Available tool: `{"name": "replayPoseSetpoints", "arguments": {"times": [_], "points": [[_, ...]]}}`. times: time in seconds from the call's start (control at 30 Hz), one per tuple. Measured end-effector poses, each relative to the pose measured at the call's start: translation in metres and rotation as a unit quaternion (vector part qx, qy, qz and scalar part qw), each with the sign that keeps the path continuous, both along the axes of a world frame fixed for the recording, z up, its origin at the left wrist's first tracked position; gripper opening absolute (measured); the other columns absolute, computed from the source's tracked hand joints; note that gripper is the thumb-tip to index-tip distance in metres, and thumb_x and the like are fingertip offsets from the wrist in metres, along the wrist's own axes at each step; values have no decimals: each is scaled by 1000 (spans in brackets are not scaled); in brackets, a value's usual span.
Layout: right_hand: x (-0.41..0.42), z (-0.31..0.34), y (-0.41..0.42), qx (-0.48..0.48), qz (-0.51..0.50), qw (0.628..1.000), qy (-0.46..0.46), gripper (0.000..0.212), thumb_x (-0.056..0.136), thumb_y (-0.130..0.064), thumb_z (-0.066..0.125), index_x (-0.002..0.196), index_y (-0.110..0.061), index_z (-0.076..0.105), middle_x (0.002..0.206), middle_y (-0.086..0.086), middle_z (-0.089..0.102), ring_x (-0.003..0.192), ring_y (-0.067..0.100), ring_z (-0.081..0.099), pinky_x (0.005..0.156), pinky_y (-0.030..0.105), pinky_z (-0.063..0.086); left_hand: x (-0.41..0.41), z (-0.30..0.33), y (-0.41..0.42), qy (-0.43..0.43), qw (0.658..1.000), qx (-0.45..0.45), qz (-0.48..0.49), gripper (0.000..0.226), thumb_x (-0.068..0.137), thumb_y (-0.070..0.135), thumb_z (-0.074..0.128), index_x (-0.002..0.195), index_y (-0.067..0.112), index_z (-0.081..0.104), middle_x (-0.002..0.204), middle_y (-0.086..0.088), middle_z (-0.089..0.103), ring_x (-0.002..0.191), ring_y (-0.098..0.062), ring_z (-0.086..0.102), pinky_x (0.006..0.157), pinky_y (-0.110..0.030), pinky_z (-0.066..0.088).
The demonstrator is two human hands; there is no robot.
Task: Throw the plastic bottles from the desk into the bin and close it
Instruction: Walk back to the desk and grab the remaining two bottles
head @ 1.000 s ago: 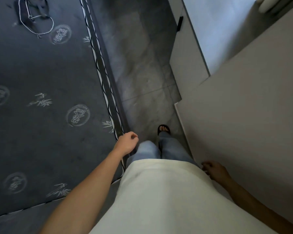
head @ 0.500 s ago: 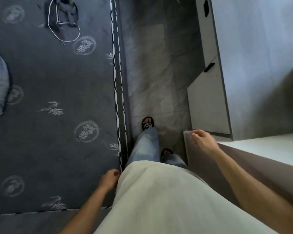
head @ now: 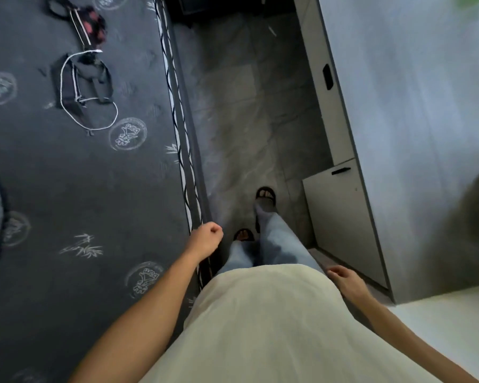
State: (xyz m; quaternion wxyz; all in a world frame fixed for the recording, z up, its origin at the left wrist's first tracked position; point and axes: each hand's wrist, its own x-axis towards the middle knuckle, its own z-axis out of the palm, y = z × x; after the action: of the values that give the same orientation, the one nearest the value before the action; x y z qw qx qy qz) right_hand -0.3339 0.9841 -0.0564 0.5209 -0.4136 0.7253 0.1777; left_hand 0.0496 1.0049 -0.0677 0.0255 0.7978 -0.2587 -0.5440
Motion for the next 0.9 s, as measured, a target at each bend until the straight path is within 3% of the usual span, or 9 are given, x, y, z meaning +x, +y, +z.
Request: {"name": "replayPoseSetpoints", "arguments": {"times": [0.07, 0.2, 0.33, 0.47, 0.6, 0.7, 0.9], "points": [[1, -2, -19, 17, 4, 1000, 7, 26, 100, -23, 55, 120, -14, 69, 119, 6, 71, 106, 22, 63, 92, 36, 48, 10, -2, -47, 1, 1000, -8, -15, 20, 97, 27, 57, 105, 19, 73, 106, -6, 76, 101, -32, 73, 97, -45, 57], [10, -11, -76, 34, -8, 999, 16, 30, 99, -25, 55, 123, -14, 68, 121, 6, 71, 110, 24, 63, 95, 40, 49, 29, -3, -118, -10, 999, -6, -38, 21, 97, 29, 57, 108, 22, 73, 108, -5, 77, 102, -32, 73, 98, -44, 56], [38, -16, -156, 16, 6, 1000, 5, 23, 99, -28, 56, 116, -20, 70, 118, 5, 72, 98, 20, 64, 90, 36, 50, 52, -1, -150, -24, 998, 19, -53, 21, 99, 27, 55, 108, 21, 73, 108, -6, 78, 102, -32, 73, 95, -42, 57], [84, -16, -253, -25, 20, 999, -27, 26, 98, -26, 56, 117, -16, 71, 111, 6, 74, 102, 26, 69, 96, 46, 54, 81, 4, -161, -53, 995, 45, -73, 24, 102, 25, 55, 115, 19, 74, 113, -6, 77, 106, -29, 71, 89, -35, 54], [138, -4, -343, -95, 45, 991, -81, 28, 101, -33, 52, 121, -22, 67, 104, -3, 71, 90, 14, 69, 87, 33, 57, 114, 6, -168, -56, 993, 86, -63, 25, 102, 25, 58, 119, 15, 74, 122, -9, 75, 112, -28, 69, 92, -34, 52], [172, -3, -399, -118, 38, 987, -105, 27, 102, -33, 49, 121, -23, 66, 106, -2, 72, 90, 15, 71, 92, 38, 58, 138, 6, -185, -41, 987, 128, -84, 28, 103, 24, 56, 122, 12, 72, 126, -12, 72, 114, -28, 68, 88, -32, 49], [215, -6, -456, -118, 7, 991, -70, 26, 102, -31, 48, 119, -24, 66, 105, -1, 72, 89, 14, 71, 96, 39, 57, 203, 7, -289, -27, 986, 131, -100, 19, 98, 17, 60, 82, 16, 69, 111, -19, 76, 99, -25, 70, 85, -37, 54]]}}
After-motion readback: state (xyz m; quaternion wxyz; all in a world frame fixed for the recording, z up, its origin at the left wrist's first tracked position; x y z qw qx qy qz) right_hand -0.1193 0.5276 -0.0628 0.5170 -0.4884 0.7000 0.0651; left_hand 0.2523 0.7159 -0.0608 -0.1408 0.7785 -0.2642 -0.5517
